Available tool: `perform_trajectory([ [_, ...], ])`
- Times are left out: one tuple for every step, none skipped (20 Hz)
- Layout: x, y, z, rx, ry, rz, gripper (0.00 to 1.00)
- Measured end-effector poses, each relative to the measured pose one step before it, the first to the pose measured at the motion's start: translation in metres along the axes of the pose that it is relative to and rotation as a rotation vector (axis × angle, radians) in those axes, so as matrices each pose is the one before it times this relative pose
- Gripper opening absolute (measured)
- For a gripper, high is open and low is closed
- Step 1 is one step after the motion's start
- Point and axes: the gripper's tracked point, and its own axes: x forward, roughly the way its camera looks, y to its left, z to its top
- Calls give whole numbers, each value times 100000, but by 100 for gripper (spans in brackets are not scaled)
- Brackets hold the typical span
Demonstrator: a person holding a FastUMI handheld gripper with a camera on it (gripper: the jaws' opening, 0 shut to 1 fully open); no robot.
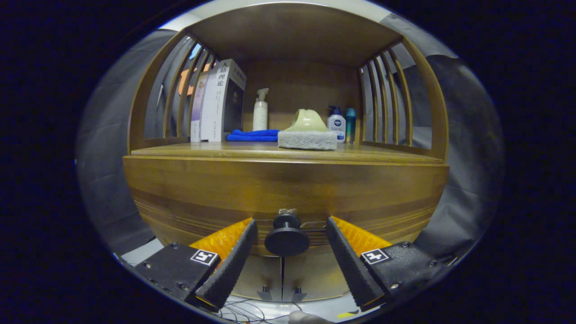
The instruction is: Pull open the drawer, take out the items inside it, and place them on the countertop above the cabinet.
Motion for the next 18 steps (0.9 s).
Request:
perform_trajectory([
  [143, 23, -33, -903, 1587, -559, 100],
  [-101, -18, 21, -972, 468, -452, 100],
  [-158, -49, -94, -320, 1397, -95, 100],
  [71, 4, 21, -193, 1041, 232, 100],
  [-76, -9, -155, 477, 1500, 663, 100],
  [-190, 237, -196, 2219, 1812, 2141, 100],
  [-227, 137, -133, 1541, 1271, 1616, 100],
  [-309, -386, -4, -379, 471, 205, 100],
  [-686, -395, 32, -1117, -725, -382, 100],
  [-1331, -469, 32, -1747, -851, 124, 100],
  [-1759, -365, 73, -1395, -1359, 286, 100],
  [-1365, -423, 179, -249, -1198, 206, 100],
  [-1511, -230, 341, 425, -1078, 1147, 100],
  [-1510, -268, 362, 823, -1206, 774, 100],
  [-1750, -520, 344, 331, -1029, 414, 100],
  [-1600, -548, 535, 30, -1778, -22, 100],
  [-1550, -575, 463, -304, -1823, -310, 100],
  [-1543, -757, 459, -150, -1761, -844, 100],
])
